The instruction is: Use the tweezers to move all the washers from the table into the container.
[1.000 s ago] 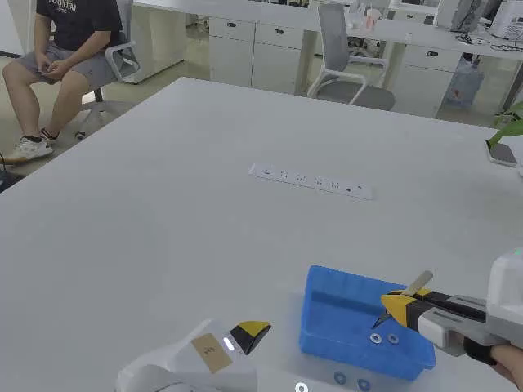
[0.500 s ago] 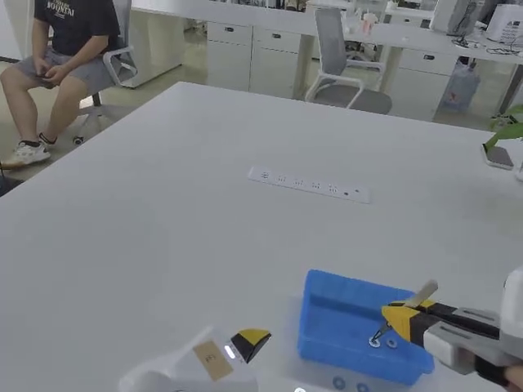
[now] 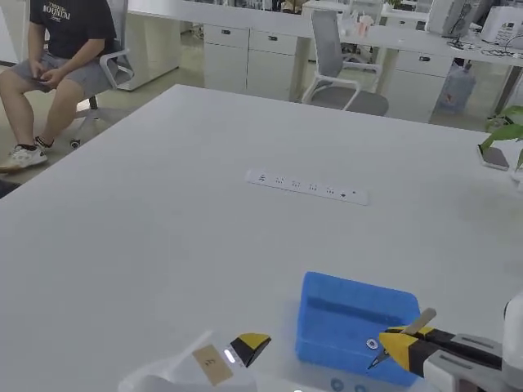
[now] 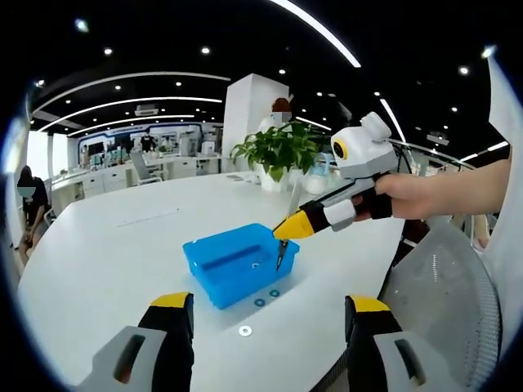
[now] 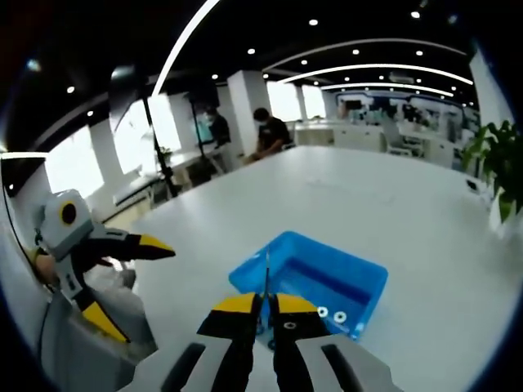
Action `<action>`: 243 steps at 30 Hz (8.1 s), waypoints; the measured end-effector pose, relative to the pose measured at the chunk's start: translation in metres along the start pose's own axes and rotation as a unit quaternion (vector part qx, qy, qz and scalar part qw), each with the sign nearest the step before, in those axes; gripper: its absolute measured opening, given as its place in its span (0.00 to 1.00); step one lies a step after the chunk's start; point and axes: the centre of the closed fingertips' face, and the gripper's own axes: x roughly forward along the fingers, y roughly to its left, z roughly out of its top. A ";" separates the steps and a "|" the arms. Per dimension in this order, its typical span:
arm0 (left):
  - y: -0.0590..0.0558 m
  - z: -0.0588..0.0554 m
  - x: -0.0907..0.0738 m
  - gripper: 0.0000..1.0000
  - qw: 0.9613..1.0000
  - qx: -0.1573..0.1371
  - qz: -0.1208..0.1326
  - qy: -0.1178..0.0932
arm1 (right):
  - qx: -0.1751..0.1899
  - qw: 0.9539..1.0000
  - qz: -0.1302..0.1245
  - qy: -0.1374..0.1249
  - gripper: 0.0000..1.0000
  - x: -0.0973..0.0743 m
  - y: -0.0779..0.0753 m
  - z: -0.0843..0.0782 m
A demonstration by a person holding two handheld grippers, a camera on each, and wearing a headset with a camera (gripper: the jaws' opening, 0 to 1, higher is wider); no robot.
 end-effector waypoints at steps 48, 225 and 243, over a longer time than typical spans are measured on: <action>0.002 -0.001 -0.001 0.75 1.000 0.001 0.004 0.004 | -0.091 0.995 -0.010 0.046 0.03 0.028 0.000 -0.042; 0.003 -0.007 0.002 0.73 1.000 0.001 -0.003 0.021 | -0.075 0.996 0.037 0.015 0.04 0.019 0.021 0.018; 0.004 -0.008 0.001 0.72 1.000 0.004 0.001 0.021 | -0.089 0.994 0.030 0.060 0.04 0.043 0.020 -0.036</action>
